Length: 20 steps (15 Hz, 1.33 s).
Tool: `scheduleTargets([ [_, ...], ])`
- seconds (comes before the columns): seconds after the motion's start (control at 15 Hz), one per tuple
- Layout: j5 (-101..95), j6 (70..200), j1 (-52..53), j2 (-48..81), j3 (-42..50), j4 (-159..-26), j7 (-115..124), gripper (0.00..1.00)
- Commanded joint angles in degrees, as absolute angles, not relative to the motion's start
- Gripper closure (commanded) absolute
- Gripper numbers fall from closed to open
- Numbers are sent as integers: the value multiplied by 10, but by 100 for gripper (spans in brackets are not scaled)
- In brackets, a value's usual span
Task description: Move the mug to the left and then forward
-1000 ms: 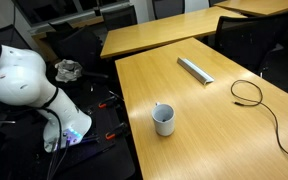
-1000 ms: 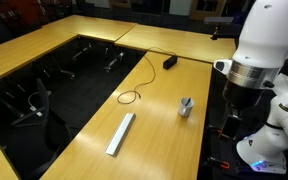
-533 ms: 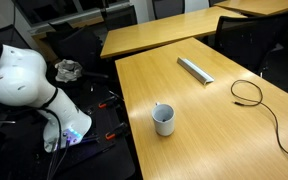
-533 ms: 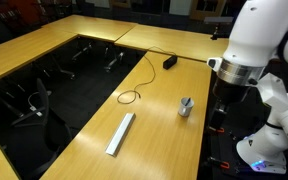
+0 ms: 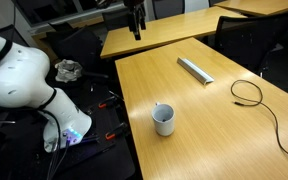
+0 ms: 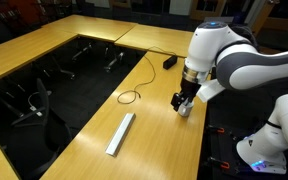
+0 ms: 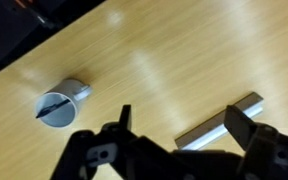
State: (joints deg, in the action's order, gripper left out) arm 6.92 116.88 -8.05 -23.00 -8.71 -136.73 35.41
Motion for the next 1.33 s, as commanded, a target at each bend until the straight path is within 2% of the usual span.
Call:
scheduleTargets([
  [0.0, 56, 1238, -98, -198, -73, -1384, 428, 0],
  [0.27, 45, 1323, -120, -152, -39, -1418, 475, 0],
  [0.6, -46, 1321, -145, -111, 3, -1437, 508, 0],
  [1.27, -58, 1363, -147, -41, 72, -1438, 490, 0],
])
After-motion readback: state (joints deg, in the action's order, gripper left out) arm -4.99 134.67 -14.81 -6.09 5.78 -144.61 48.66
